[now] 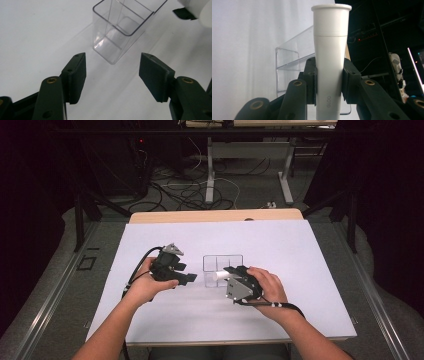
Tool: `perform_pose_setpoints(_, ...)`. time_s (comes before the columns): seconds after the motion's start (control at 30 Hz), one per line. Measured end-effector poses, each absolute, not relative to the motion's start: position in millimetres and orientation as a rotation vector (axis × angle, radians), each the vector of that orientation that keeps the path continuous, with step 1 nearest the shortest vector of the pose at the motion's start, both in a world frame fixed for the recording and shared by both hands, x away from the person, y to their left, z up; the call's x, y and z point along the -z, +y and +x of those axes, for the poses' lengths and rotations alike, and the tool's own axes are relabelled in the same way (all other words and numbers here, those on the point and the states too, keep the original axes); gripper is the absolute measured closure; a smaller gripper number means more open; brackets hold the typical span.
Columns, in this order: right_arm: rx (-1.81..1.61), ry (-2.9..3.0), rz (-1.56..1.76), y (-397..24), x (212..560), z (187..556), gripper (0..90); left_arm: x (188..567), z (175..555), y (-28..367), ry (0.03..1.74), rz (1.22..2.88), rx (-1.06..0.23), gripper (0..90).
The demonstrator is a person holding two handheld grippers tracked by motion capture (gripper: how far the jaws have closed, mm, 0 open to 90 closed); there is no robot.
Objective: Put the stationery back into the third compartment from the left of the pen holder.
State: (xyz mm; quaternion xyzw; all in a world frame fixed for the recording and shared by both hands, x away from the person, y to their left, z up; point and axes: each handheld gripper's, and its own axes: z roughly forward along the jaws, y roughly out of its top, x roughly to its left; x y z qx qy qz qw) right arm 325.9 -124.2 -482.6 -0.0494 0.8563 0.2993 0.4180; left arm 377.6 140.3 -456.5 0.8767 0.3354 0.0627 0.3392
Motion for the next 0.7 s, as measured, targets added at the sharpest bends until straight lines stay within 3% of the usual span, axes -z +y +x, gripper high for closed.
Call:
perform_pose_setpoints(0.23, -0.889, 2.175, -0.007, -133, 477, 340, 69.8, 467, 379, 152, 0.975, 2.195, -0.184, 37.8)
perform_pose_setpoints(0.5, -1.068, 2.184, 0.151, -142, 473, 356, 69.7, 482, 380, 166, 1.037, 2.062, -0.309, 16.1)
perform_pose_setpoints(0.7, -1.21, 2.194, 0.29, -148, 474, 368, 69.8, 489, 380, 172, 1.085, 2.018, -0.376, 5.3)
